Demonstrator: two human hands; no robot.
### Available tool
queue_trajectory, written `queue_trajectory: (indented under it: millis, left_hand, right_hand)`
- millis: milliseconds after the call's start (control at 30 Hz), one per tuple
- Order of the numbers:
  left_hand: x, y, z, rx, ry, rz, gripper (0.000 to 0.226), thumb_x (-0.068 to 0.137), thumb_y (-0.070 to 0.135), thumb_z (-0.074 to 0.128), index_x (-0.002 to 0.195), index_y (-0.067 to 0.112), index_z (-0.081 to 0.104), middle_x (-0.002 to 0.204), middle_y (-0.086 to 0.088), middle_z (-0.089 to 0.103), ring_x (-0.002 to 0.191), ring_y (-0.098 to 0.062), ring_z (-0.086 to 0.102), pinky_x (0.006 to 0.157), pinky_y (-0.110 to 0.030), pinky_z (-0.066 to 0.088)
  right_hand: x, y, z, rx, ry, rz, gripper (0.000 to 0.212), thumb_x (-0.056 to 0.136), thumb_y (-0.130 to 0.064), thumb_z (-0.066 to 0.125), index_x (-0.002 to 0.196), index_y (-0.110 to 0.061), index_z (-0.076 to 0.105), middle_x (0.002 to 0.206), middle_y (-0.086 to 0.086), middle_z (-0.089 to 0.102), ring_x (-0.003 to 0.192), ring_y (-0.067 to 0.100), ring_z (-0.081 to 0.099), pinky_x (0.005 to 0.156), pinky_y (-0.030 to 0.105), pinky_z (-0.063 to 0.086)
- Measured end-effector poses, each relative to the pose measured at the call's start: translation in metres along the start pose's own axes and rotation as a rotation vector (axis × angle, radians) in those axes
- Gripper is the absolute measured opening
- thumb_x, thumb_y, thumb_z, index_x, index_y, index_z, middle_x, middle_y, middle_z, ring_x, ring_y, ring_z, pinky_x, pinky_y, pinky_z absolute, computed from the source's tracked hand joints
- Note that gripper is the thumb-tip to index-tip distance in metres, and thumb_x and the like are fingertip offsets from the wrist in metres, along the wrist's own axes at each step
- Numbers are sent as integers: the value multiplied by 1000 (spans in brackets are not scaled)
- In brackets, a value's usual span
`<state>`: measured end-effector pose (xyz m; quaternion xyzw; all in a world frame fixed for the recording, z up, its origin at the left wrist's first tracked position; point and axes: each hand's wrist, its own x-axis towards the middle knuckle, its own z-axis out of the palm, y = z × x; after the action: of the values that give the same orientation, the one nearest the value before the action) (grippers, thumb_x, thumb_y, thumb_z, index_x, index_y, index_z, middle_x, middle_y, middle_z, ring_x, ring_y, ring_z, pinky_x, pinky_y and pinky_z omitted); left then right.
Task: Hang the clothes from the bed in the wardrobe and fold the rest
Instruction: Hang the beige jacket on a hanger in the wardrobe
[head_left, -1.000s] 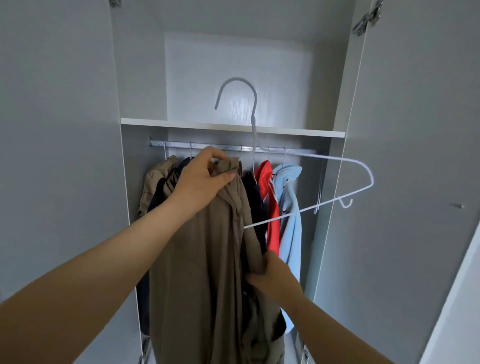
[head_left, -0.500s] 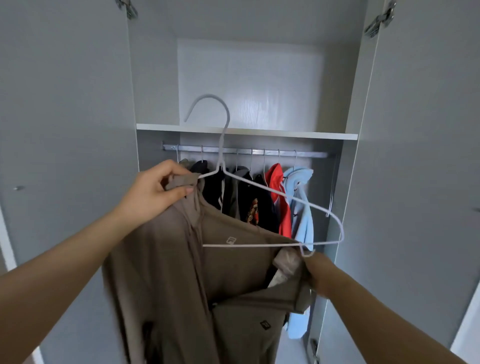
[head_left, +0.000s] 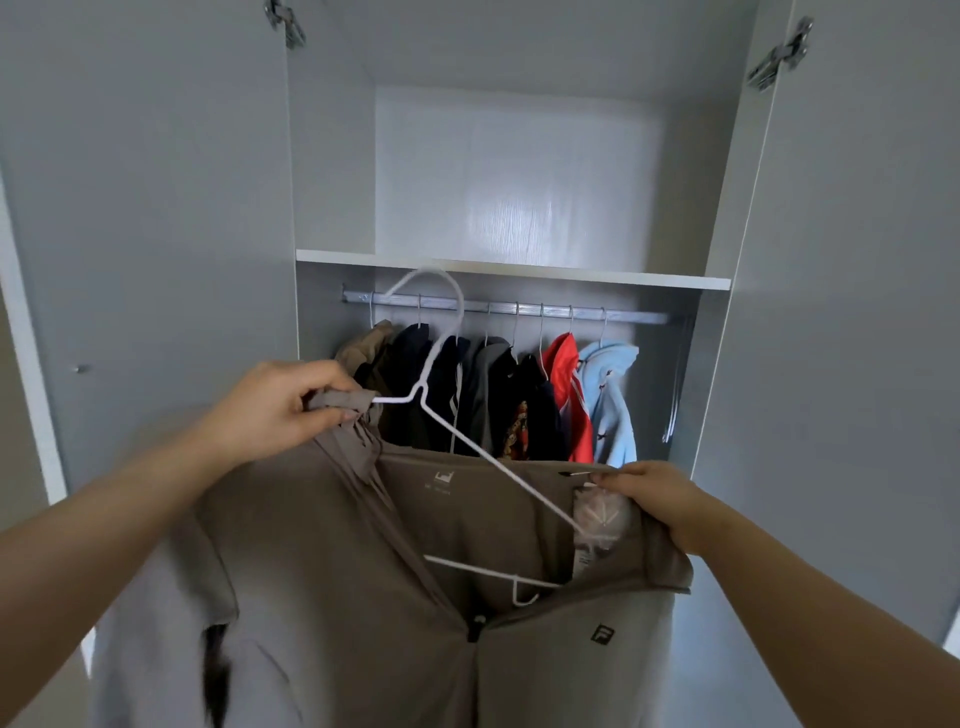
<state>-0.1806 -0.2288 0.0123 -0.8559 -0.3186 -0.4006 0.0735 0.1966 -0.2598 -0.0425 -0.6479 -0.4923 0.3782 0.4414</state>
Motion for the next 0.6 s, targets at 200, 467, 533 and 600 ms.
queue_trajectory:
  millis: [200,467,533,600]
  left_hand:
    - [-5,8,11,208,-23,78,14,77,41,47,86,30,52,71,10,59,61,-13,57,49,-32,48]
    - [-1,38,75,-47,-118,-136,17,81,23,70,96,24,63,86,11,66,76,-6,60,65,-32,50]
    - [0,40,82,-110,-155,-196,20,80,26,70,93,37,59,85,15,65,70,1,57,64,-26,47]
    - [1,38,81,-232,-134,-280,30,78,23,73,84,47,56,83,13,66,70,1,58,65,-21,46]
  right_hand:
    - [-11,-10,6,-41,38,-84,12,82,-16,70,71,-12,70,67,3,68,58,10,63,45,12,48]
    - [-13,-39,48,54,149,-188,16,88,-10,57,82,3,64,74,15,57,70,24,53,68,30,43]
    - [-17,-40,49,53,71,-214,14,89,-15,60,81,-3,65,69,10,56,62,17,53,60,24,44]
    - [-21,-41,43,110,-47,-241,13,90,-21,60,81,-14,66,68,0,59,62,10,57,60,21,47]
